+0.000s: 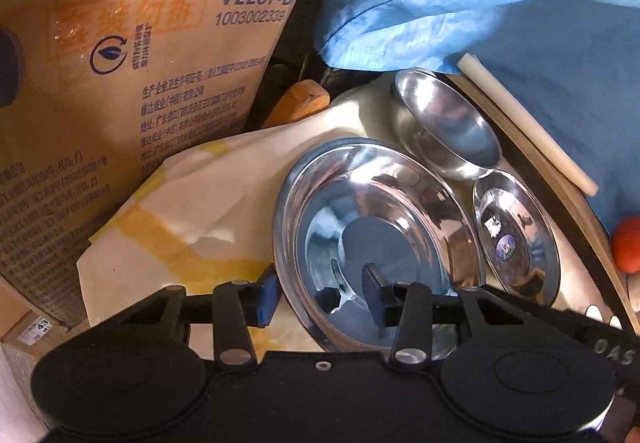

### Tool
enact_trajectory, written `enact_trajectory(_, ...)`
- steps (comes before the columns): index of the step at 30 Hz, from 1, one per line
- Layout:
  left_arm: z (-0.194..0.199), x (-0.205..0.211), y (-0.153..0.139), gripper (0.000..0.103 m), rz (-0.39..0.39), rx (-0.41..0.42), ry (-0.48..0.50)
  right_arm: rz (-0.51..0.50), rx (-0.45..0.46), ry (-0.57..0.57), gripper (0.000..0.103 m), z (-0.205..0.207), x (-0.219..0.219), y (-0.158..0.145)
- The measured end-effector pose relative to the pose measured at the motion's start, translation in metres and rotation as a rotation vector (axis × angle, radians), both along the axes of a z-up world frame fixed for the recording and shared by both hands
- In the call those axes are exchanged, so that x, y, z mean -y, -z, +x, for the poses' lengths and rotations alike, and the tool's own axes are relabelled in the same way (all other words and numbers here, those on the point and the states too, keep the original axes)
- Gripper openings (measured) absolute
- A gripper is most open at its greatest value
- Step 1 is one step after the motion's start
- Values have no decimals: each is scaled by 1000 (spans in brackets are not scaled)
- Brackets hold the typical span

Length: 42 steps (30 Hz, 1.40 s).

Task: Organize plates and bowls

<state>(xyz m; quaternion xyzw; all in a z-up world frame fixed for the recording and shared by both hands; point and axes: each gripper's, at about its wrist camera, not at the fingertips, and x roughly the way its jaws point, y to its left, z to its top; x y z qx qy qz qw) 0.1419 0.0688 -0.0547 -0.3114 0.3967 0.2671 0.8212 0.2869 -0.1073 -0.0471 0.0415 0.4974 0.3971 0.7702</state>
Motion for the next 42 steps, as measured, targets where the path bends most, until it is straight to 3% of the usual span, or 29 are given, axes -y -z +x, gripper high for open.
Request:
enact_trajectory(4, -1, -1, 1, 36, 11, -11, -10, -22, -2, 0, 34, 1, -6, 7)
enact_trajectory(6, -1, -1, 2, 27, 19, -21, -10, -35, 6, 8, 29, 0, -7, 8)
enact_trajectory(10, -2, -2, 3, 21, 32, -29, -4, -54, 15, 20, 16, -2, -7, 12)
enact_trajectory(15, -7, -2, 3, 15, 37, -25, 9, -56, 27, 29, 15, -6, -5, 11)
enact_trajectory(29, -41, 7, -8, 15, -5, 22, 61, -34, 47, 1, 15, -31, 15, 1)
enact_trajectory(35, -49, 20, -21, 15, 14, 56, 124, -21, 125, 26, 16, -54, 37, -16)
enact_trajectory(42, -35, 45, -29, 15, 13, 100, 261, -12, 173, 143, 17, -77, 81, -35)
